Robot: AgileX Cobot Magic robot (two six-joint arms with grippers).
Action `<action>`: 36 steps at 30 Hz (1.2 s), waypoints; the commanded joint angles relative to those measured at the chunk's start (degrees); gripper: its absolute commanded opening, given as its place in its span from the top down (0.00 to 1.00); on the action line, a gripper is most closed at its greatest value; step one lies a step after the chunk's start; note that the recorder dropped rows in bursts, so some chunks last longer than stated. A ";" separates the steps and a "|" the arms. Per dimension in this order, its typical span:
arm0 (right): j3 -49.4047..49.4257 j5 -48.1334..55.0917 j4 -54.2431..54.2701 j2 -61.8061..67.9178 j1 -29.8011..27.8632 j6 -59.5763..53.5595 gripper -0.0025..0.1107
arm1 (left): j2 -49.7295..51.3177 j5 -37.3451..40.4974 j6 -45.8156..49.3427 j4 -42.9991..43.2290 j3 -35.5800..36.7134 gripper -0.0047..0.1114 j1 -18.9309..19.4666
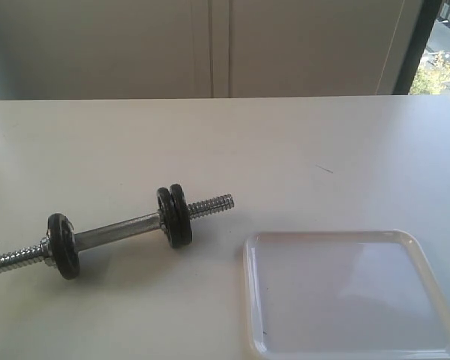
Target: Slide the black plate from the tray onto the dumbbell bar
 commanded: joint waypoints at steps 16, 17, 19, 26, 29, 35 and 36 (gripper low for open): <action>15.40 -0.71 -0.33 -3.67 -6.20 0.15 0.98 | -0.29 0.17 -0.14 0.45 0.20 0.96 0.17; 17.14 -0.71 -0.33 -4.55 -6.45 0.15 0.98 | -0.29 0.17 -0.14 0.45 0.20 0.96 0.17; 21.44 -0.71 -0.33 -6.58 -7.06 0.15 0.98 | -0.29 0.17 -0.14 0.45 0.20 0.96 0.17; 33.16 -6.65 -0.66 -13.05 -7.35 -1.83 0.98 | -0.29 0.17 -0.14 0.45 0.20 0.96 0.17; 36.48 -6.65 -0.66 -15.37 -7.35 -1.83 0.98 | -0.29 0.17 -0.14 0.45 0.20 0.96 0.17; 40.10 -7.72 -0.44 -16.14 -7.35 -1.83 0.98 | -0.29 0.17 -0.14 0.45 0.20 0.96 0.17; 40.74 -8.08 -0.44 -16.14 -7.35 -1.83 0.98 | -0.29 0.17 -0.14 0.45 0.20 0.96 0.17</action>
